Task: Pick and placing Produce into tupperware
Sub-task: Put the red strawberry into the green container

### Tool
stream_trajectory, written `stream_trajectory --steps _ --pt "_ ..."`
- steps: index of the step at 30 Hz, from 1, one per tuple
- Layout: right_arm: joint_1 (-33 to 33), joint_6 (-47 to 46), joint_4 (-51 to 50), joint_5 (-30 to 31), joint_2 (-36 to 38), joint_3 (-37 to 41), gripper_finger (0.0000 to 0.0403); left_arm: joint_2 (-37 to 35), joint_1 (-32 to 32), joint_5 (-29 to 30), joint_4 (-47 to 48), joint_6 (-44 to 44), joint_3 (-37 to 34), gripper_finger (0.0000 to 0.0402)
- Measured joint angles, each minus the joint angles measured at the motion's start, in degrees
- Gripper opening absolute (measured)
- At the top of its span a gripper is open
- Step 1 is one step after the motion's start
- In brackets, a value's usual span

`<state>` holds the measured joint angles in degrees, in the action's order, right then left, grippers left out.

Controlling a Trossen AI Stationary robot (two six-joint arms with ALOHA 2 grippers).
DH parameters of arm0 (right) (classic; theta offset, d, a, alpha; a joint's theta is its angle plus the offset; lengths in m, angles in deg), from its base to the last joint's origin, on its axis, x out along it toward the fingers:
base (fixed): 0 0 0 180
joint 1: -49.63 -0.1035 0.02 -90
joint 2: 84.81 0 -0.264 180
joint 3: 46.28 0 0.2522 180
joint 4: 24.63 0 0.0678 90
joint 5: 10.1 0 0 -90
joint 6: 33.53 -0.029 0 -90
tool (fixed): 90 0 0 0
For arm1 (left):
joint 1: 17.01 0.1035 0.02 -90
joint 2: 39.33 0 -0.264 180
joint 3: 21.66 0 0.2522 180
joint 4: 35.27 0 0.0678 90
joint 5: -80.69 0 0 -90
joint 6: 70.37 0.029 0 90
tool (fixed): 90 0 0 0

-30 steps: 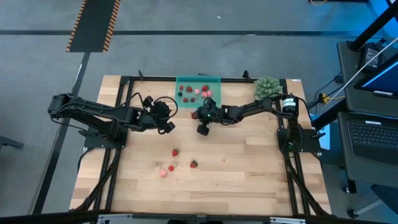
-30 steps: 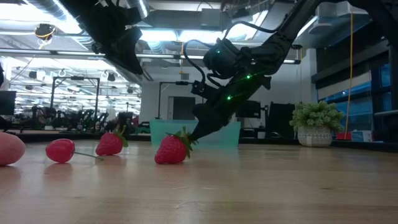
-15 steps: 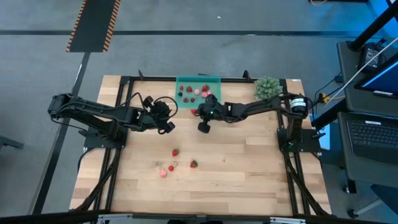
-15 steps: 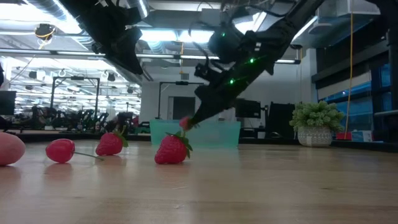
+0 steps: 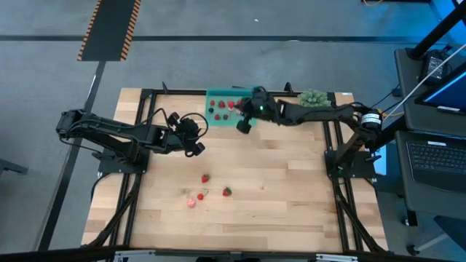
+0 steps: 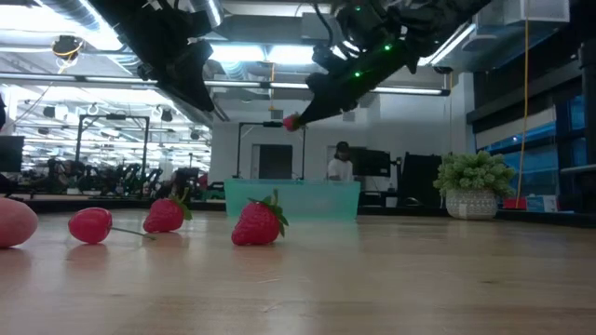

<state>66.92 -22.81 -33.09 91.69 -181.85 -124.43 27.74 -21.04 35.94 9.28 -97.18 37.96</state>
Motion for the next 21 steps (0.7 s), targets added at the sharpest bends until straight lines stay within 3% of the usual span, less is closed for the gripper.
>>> stream_trajectory --steps 6,12,21 --pt "5.4 0.3 -11.8 -8.4 -5.5 -11.7 0.0000 0.0 0.0 0.0 -0.2 0.0 0.0 0.0091" --pt "9.5 1.6 -27.2 -10.6 -16.4 -25.8 0.0000 0.0 0.0 0.0 -0.4 0.0 0.0 0.0084" --pt "13.0 -0.2 -38.2 -15.0 -30.9 -43.1 0.0000 0.0 0.0 0.0 -0.4 0.0 0.0 0.0090"
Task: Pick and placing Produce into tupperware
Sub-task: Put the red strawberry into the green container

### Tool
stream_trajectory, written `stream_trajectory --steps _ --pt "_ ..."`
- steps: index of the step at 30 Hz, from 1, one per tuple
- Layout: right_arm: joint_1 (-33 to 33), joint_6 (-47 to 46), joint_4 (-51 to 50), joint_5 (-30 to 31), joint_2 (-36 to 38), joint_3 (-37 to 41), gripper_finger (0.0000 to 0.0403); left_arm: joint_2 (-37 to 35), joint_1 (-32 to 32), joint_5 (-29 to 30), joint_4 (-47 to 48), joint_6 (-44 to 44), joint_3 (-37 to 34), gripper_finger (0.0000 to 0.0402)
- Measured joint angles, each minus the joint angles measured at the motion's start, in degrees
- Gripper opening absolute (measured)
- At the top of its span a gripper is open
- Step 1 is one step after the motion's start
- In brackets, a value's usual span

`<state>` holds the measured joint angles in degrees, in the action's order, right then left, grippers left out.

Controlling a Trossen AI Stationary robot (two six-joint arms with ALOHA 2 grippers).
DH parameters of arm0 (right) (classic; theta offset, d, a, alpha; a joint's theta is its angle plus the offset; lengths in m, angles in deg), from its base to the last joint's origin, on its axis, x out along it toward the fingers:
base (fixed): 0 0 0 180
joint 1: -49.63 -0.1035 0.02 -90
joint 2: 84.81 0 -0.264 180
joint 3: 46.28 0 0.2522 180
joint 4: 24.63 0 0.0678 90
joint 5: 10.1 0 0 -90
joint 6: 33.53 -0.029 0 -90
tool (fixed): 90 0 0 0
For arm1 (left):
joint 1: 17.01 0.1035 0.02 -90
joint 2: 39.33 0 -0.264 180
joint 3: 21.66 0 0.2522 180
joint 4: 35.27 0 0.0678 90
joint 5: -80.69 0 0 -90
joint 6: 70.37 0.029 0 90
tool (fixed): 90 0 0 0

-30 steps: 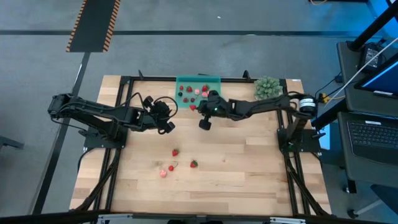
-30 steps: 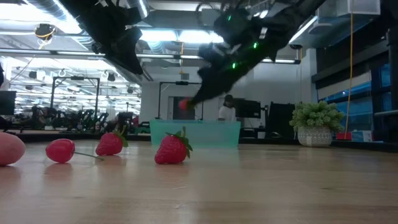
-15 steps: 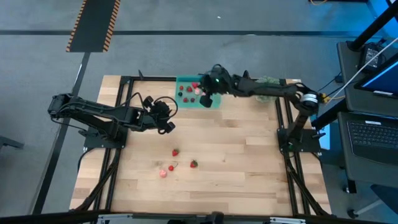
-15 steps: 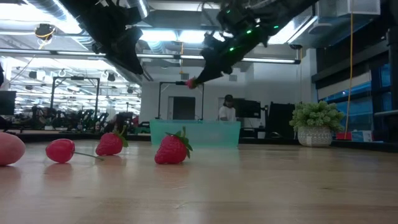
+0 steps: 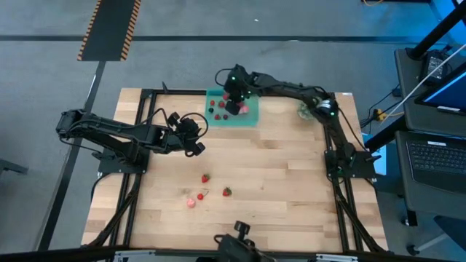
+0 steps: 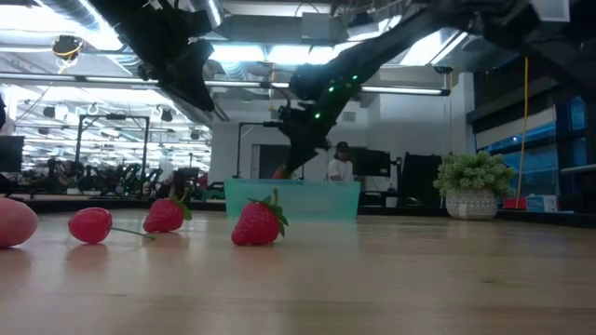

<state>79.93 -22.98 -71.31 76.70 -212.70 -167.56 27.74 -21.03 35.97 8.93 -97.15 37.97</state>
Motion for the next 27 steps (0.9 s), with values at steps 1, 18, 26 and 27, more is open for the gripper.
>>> stream_trajectory --steps 1,18,26,27 --pt "0.0 0.0 -1.2 0.0 -1.3 -1.8 0.0000 0.0 0.0 0.0 0.0 0.0 0.0 0.0092" --pt "1.6 -1.7 -9.9 -1.3 -9.1 -13.6 0.0000 0.0 0.0 0.0 0.4 0.0 0.0 0.0095" --pt "3.4 -4.3 -10.6 -5.9 -9.8 -13.7 0.0000 0.0 0.0 0.0 0.4 0.0 0.0 0.0085" --pt "3.5 -4.3 -10.6 -6.0 -9.8 -13.7 0.0000 0.0 0.0 0.0 0.4 0.0 0.0 0.0084"
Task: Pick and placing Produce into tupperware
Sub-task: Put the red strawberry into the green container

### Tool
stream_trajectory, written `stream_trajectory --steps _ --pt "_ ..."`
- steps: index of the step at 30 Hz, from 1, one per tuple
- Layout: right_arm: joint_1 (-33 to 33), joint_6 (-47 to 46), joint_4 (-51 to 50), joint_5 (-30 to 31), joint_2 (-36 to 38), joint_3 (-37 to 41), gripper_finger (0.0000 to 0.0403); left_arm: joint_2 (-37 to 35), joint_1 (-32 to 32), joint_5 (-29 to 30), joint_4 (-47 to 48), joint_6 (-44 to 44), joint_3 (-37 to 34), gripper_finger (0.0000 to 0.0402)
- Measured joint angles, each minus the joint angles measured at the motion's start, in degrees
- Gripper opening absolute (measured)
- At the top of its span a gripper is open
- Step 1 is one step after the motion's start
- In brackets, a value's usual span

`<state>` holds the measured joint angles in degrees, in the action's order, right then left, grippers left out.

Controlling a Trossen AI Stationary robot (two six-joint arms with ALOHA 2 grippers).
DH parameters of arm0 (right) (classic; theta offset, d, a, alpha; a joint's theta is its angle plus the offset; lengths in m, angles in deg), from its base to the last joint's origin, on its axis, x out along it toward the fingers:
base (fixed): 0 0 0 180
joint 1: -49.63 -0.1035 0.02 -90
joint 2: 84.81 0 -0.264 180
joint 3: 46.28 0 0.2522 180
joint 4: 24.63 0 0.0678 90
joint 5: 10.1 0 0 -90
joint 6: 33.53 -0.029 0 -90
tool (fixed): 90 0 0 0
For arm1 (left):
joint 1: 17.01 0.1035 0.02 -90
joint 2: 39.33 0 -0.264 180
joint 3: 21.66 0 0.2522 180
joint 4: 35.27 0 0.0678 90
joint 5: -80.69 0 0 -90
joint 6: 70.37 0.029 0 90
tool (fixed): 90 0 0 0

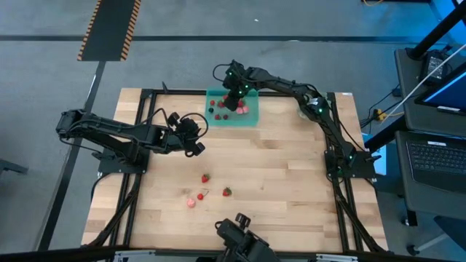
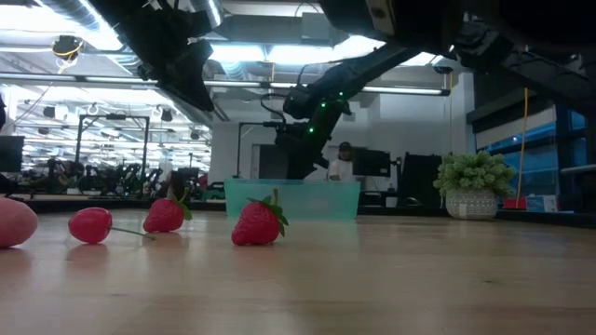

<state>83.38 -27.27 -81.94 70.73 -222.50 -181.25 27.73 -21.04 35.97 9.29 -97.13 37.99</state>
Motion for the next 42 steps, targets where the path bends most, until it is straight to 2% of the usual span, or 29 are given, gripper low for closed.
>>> stream_trajectory --steps 10,17,26,31,36,42 --pt "0.0 0.0 0.3 0.0 -0.1 0.0 0.0002 0.0 0.0 0.0 0.0 0.0 0.0 0.0098" --pt "-0.5 0.2 -0.1 0.0 -0.1 0.0 0.0030 0.0 0.0 0.0 0.0 0.0 0.0 0.0106" --pt "-1.4 2.1 0.8 -1.5 -0.1 0.0 0.0017 0.0 0.0 0.0 0.0 0.0 0.0 0.0095" --pt "-1.4 3.1 -5.8 -1.5 -0.1 -5.2 0.0050 0.0 0.0 0.0 0.0 0.0 0.0 0.0088" --pt "-2.1 4.1 -18.0 -1.5 0.0 -14.0 0.0093 0.0 0.0 0.0 0.0 0.0 0.0 0.0086" --pt "-4.6 5.9 -22.5 -1.2 8.9 -7.4 0.0117 0.0 0.0 0.0 0.0 -0.1 0.0 0.0086"
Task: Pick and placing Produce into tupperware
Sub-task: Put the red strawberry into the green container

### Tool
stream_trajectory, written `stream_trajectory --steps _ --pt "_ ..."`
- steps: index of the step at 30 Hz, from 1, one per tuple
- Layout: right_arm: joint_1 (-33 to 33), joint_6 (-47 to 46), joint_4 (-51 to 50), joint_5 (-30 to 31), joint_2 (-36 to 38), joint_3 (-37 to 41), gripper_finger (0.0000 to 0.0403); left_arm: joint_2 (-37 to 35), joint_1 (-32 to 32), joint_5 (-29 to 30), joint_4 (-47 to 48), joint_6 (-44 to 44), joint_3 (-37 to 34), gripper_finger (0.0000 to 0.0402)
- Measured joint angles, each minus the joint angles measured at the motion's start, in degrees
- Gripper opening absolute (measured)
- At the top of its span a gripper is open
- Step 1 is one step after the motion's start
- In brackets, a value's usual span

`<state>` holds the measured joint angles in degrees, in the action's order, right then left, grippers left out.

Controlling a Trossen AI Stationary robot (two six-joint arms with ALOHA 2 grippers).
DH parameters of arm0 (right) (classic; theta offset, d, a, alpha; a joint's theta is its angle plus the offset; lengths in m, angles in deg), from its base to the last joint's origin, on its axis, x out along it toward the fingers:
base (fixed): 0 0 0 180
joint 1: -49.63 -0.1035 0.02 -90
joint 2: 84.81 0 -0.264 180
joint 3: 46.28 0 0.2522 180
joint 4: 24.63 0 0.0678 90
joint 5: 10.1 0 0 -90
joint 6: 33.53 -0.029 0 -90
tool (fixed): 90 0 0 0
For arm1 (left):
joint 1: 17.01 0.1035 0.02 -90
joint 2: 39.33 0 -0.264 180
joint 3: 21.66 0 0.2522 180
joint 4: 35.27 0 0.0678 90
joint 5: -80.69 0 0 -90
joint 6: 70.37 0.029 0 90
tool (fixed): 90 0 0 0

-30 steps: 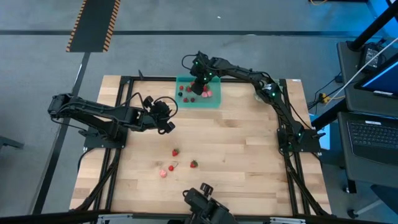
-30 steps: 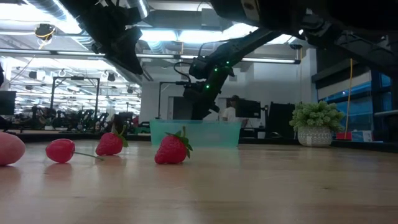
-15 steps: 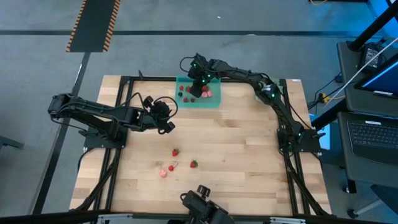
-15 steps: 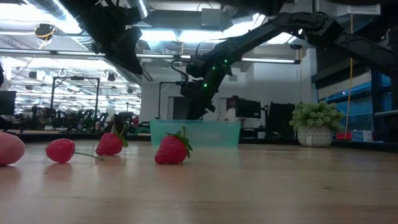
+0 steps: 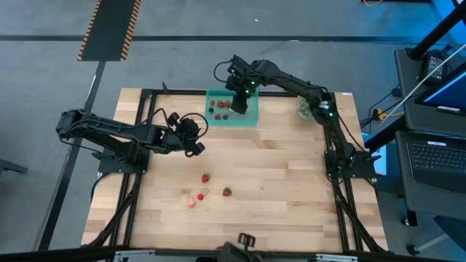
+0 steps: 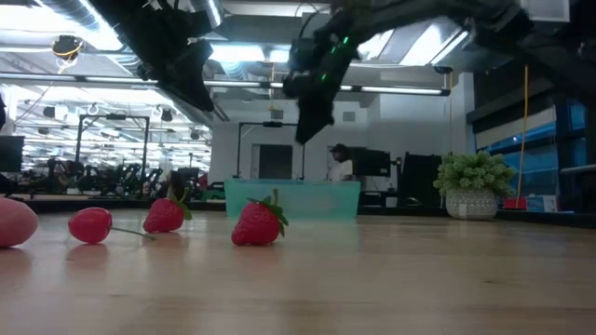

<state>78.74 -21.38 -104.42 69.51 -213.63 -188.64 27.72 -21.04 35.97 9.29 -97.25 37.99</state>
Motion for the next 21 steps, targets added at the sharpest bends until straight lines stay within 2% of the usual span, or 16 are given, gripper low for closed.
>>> stream_trajectory --steps 5,10,16,21 --pt "-2.9 -1.6 -0.5 0.3 8.5 8.5 0.0118 0.0 0.0 0.0 0.0 -0.4 0.0 0.0086" --pt "-6.7 -5.1 4.3 1.6 19.4 22.7 0.0118 0.0 -0.1 -1.6 -0.1 -0.5 0.0 0.0086" --pt "-13.0 -12.8 11.6 6.9 33.0 39.7 0.0118 0.0 -0.1 -4.8 0.0 -0.5 0.0 0.0085" --pt "-19.6 -21.9 16.6 10.8 43.8 50.9 0.0118 0.0 -0.1 -9.0 -0.2 -1.1 0.0 0.0085"
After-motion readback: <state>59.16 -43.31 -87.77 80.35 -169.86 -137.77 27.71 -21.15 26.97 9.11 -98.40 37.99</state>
